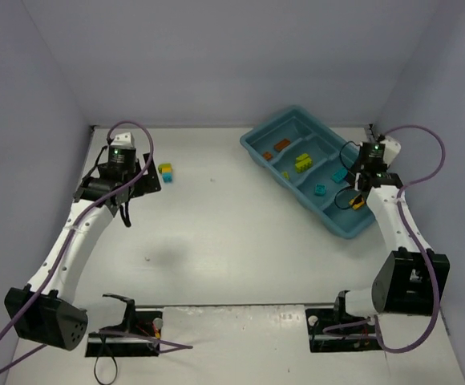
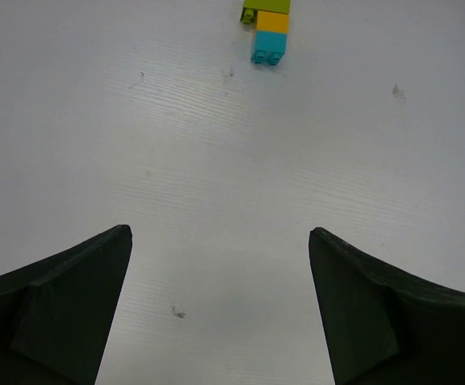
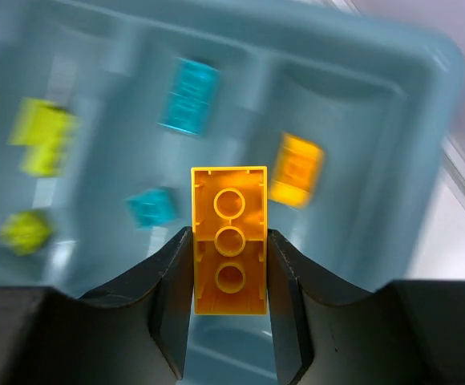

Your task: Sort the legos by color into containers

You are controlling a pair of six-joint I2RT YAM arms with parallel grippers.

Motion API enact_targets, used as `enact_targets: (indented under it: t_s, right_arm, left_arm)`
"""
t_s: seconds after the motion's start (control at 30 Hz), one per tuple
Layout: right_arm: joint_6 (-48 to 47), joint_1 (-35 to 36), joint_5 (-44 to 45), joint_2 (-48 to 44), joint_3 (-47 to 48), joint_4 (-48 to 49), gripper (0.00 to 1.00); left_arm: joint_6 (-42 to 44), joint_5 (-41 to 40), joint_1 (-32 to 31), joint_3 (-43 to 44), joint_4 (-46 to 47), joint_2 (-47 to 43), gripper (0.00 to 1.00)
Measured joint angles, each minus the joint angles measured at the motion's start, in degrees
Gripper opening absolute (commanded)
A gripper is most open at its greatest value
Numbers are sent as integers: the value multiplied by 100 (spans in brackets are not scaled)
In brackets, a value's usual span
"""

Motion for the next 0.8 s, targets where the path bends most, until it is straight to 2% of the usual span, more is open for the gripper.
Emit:
enact_targets:
  t_s: [0.1, 0.3, 0.33, 0.5, 0.57, 0.8]
  right_arm:
    - [133, -417, -184, 219, -127, -238, 11]
    - [341, -588, -490, 487, -358, -350, 24]
    - [363, -592, -501, 544, -369, -354, 33]
    - [481, -638, -616, 743, -376, -352, 56]
    - [485, -656, -643, 741, -376, -339, 62]
    - [433, -664, -758, 507, -376, -348, 63]
  left_arm:
    - [-24, 44, 0, 66, 28, 302, 85]
    - [-63, 131, -4, 321, 63, 874, 85]
    - [-63, 140, -4, 367, 85, 964, 85]
    - [-61, 192, -4, 636, 210, 1414, 85]
    - [-59, 216, -4, 807, 267, 1646, 85]
    - [-61, 282, -4, 1252, 450, 2570, 84]
